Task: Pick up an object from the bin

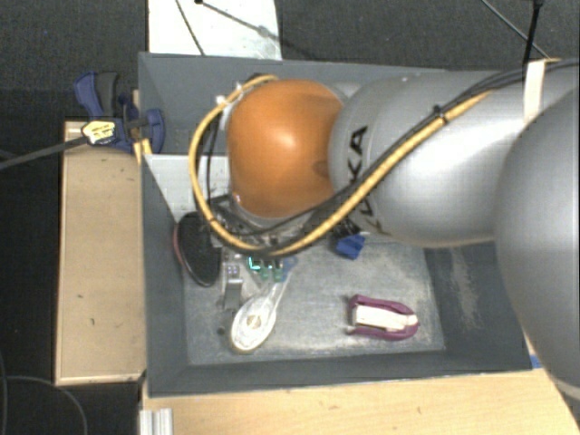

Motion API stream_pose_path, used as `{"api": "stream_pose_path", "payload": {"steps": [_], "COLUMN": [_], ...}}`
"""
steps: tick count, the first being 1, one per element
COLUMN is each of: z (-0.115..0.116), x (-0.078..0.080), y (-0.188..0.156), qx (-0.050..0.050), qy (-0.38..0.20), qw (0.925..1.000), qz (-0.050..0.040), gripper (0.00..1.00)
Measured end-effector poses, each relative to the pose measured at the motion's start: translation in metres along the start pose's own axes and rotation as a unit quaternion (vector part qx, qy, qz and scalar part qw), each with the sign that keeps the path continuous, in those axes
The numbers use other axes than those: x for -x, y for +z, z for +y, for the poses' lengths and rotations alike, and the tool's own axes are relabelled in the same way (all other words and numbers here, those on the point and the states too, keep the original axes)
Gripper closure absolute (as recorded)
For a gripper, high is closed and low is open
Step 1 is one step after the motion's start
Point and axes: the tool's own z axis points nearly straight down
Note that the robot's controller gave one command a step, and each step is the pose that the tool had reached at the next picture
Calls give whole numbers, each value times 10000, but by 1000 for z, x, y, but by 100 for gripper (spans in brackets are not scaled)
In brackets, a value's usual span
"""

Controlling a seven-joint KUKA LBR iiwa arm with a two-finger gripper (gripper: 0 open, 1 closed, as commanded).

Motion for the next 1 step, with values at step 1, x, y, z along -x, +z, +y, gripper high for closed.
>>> {"api": "stream_pose_path", "payload": {"steps": [1], "z": [-81], "x": [-39], "y": [74], "qx": [-24], "qy": [-505], "qw": [9987], "qz": [16], "gripper": [0]}}
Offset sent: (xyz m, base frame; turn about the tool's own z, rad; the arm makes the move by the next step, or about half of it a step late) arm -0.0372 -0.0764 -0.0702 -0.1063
